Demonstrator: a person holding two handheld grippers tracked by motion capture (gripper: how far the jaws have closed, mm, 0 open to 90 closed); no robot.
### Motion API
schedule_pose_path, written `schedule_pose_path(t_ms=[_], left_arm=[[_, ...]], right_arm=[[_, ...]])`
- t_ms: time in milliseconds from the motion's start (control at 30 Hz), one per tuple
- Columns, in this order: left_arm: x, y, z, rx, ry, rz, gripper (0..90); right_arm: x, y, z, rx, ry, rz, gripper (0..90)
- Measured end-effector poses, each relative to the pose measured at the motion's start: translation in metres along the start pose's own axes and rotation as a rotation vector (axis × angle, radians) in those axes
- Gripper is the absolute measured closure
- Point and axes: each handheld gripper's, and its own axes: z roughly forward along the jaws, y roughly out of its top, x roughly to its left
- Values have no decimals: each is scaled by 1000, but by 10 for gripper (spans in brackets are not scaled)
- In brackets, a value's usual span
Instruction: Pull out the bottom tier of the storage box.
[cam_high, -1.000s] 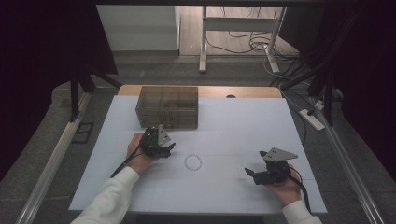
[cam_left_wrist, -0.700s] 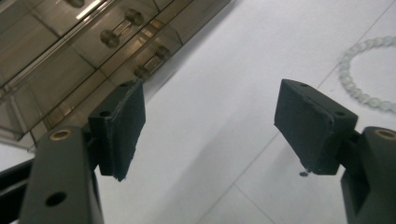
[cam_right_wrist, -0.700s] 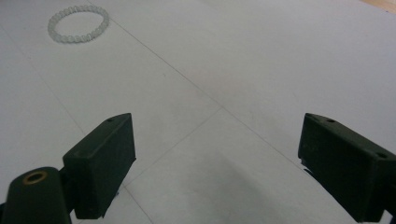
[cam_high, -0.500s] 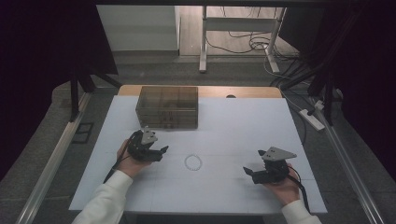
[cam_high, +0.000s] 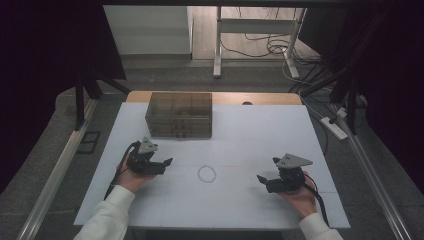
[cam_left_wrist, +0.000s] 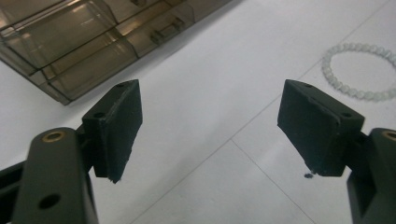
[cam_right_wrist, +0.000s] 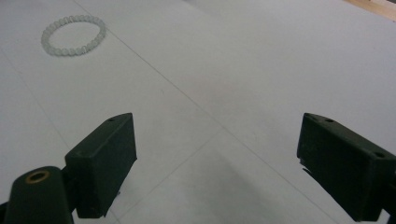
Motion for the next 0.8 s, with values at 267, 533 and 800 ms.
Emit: schedule_pose_path(t_ms=[267,533,800], left_arm=[[6,-1,3,13,0,-13,229],[8,0,1,10,6,-14,228],[13,1,3,20,15,-20,222]], right_arm=[[0,11,12,-7,11,2,119],[1,19,19,-18,22,11,123],[1,28,28,-32,44,17,133]])
